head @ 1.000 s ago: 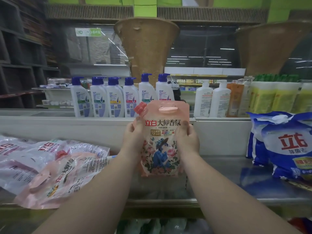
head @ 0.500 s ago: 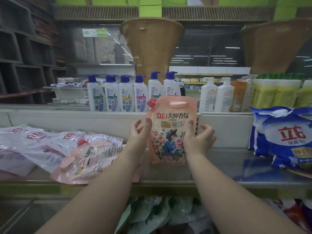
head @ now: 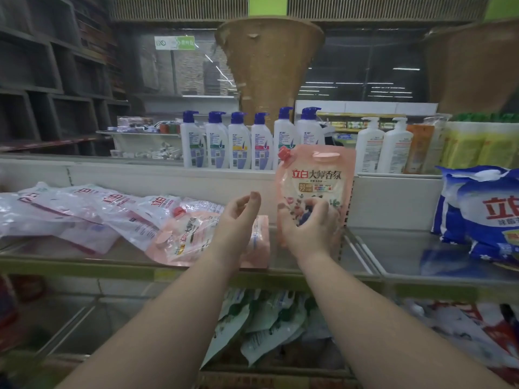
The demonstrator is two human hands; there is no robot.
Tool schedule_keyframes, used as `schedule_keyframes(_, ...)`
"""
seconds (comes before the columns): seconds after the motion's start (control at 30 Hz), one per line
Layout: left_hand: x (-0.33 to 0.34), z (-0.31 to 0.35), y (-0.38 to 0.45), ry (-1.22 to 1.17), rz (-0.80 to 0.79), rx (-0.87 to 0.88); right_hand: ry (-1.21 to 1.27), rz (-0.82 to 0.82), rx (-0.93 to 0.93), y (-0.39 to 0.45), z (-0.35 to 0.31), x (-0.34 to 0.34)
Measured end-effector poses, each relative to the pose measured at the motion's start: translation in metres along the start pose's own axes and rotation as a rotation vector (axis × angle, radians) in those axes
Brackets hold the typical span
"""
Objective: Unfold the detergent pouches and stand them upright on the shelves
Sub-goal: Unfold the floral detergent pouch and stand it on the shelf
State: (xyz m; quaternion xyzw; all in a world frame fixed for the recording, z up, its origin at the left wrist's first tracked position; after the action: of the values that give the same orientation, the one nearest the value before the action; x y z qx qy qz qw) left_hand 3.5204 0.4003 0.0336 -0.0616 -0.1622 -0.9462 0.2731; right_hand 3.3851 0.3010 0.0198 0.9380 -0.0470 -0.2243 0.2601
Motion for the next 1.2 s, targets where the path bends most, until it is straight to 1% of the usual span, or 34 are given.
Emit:
schedule_keyframes(0.17,-0.03,0.005,-0.014,0.009,0.03,-0.022,0.019,-0.112,-0.058,-0.026,-0.018,0.019)
schedule_keyframes(0.33,-0.055,0.006,-0.023,0.026,0.045,-0.03,-0.002,-0.141,-0.087,-0.039,-0.035,0.031)
schedule_keyframes(0.4,-0.066,0.008,-0.027,0.068,0.097,-0.008,-0.033,-0.168,-0.119,-0.042,-0.042,0.038)
schedule_keyframes(0.53,-0.095,0.012,-0.033,0.286,0.247,0.069,-0.169,-0.27,-0.253,-0.05,-0.058,0.06)
schedule_keyframes(0.63,-0.118,0.013,-0.034,0.306,0.3,0.071,-0.244,-0.368,-0.321,-0.062,-0.073,0.082)
schedule_keyframes(0.67,-0.125,0.013,-0.033,0.353,0.31,0.081,-0.245,-0.403,-0.334,-0.067,-0.078,0.088)
schedule_keyframes(0.7,-0.132,0.013,-0.032,0.451,0.316,0.106,-0.234,-0.434,-0.35,-0.071,-0.083,0.095)
schedule_keyframes(0.77,-0.144,0.011,-0.03,0.697,0.32,0.157,-0.222,-0.483,-0.395,-0.079,-0.092,0.107)
schedule_keyframes(0.83,-0.153,0.006,-0.028,0.901,0.3,0.191,-0.27,-0.545,-0.449,-0.086,-0.097,0.119)
schedule_keyframes(0.93,-0.163,0.004,-0.027,1.097,0.231,0.202,-0.376,-0.63,-0.523,-0.09,-0.096,0.133)
schedule_keyframes(1.0,-0.165,0.001,-0.028,1.217,0.131,0.166,-0.436,-0.671,-0.558,-0.09,-0.091,0.139)
schedule_keyframes(1.1,-0.168,-0.01,-0.026,1.465,0.019,0.142,-0.573,-0.692,-0.636,-0.09,-0.083,0.148)
schedule_keyframes(1.2,-0.173,-0.026,-0.018,1.617,0.0,0.206,-0.664,-0.655,-0.735,-0.092,-0.079,0.153)
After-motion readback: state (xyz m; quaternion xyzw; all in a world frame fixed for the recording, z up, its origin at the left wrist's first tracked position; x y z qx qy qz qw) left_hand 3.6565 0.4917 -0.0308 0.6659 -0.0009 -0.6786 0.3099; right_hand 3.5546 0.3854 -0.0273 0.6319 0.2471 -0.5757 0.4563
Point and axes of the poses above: each hand's wrist, its own y-axis towards the middle knuckle, its own x-axis out of the palm, z = x × y, the point moved 3 cm from there along y, towards the middle knuckle, and after that the axes turned 3 degrees about -y, right-handed, at the moved point
